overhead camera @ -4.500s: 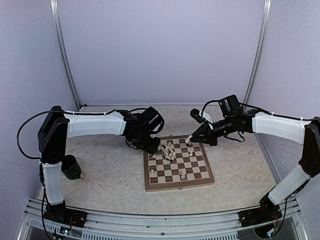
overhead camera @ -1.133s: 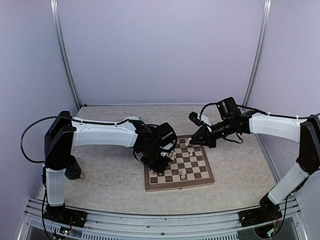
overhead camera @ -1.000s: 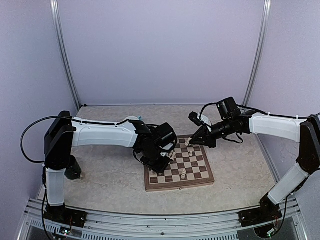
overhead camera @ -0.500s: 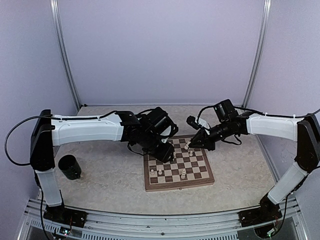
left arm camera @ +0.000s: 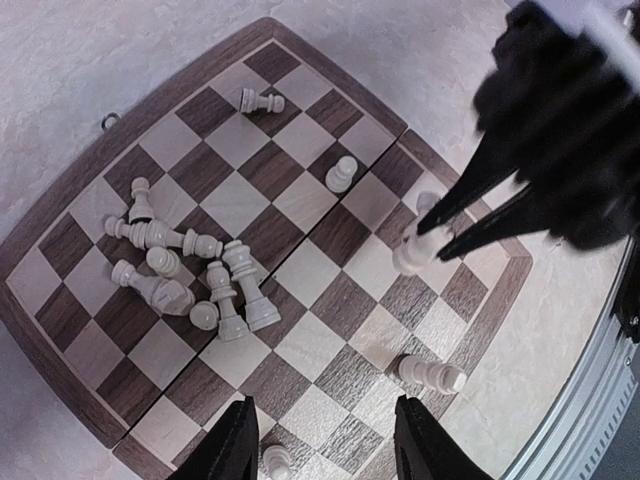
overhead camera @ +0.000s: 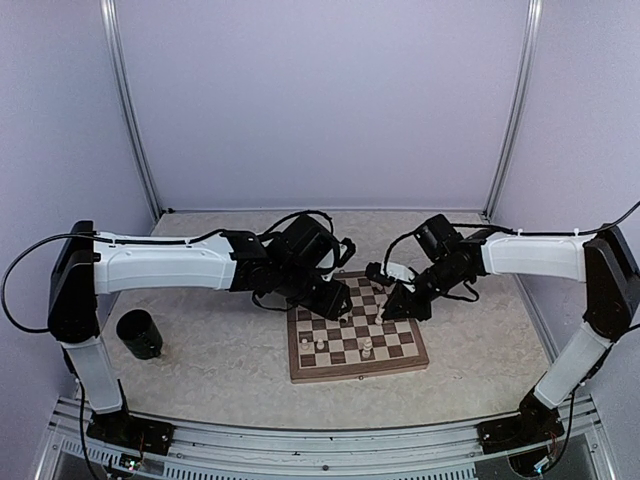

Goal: Set up the chess pieces on the board
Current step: Place the knight at f2, then pick up the chess pile from f2.

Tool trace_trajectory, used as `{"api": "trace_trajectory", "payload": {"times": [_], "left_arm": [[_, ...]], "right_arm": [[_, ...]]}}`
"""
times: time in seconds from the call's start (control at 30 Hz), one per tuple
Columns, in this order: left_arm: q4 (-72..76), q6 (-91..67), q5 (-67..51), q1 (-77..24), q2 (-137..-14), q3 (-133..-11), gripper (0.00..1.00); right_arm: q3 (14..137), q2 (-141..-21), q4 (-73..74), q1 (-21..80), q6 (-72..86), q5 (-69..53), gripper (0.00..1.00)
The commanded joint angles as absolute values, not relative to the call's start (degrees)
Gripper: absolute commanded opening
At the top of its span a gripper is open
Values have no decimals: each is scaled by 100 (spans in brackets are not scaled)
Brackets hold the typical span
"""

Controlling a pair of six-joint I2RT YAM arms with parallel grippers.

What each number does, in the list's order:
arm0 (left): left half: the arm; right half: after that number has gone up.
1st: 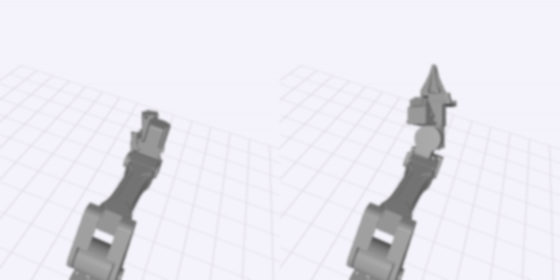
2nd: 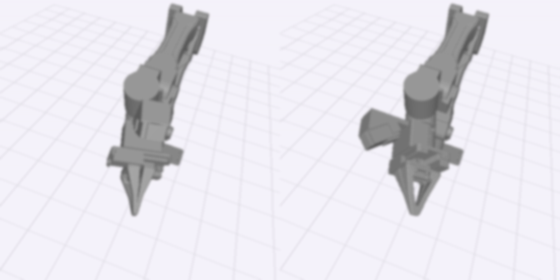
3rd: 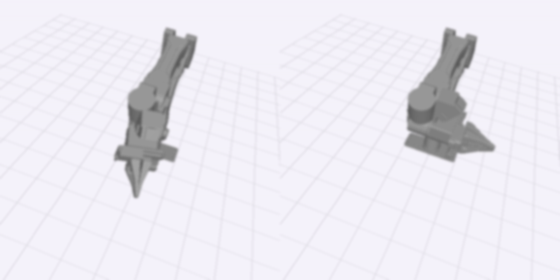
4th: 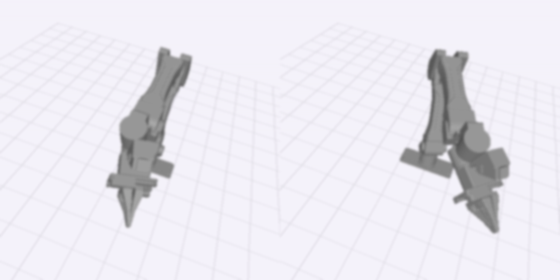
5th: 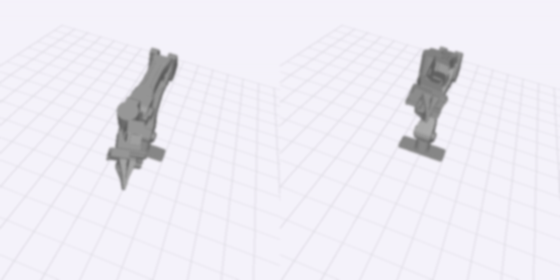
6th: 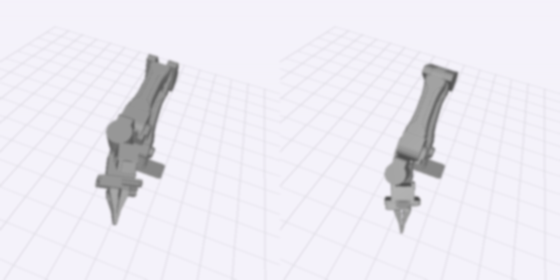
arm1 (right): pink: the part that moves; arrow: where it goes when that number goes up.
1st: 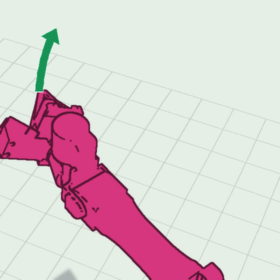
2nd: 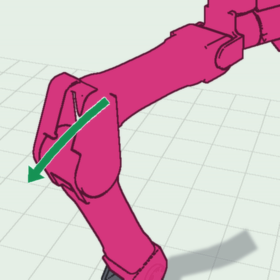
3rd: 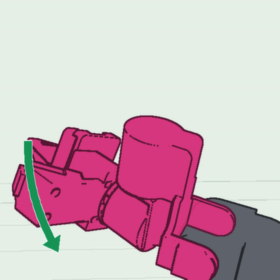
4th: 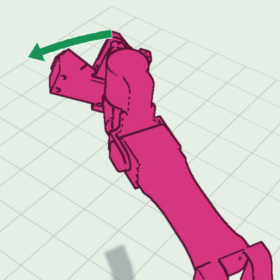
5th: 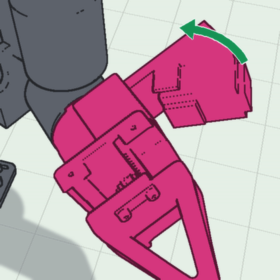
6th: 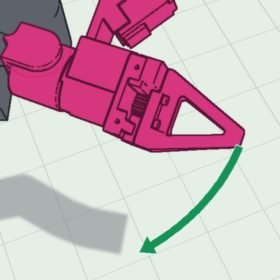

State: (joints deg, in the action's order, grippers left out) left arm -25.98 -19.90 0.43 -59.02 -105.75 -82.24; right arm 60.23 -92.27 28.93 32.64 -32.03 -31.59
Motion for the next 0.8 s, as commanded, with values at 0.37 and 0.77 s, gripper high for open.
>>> {"api": "trace_trajectory", "payload": {"times": [0.37, 0.77], "left_arm": [[-2149, -1991, 35, -5831, -10449, -8138, 47], [-1789, -1193, -707, -5938, -10981, -8548, 44]], "right_arm": [[5989, -9839, 3133, 3609, -3304, -2793, 22], [5741, -9010, 3714, 2746, -4247, -3341, 55]]}}
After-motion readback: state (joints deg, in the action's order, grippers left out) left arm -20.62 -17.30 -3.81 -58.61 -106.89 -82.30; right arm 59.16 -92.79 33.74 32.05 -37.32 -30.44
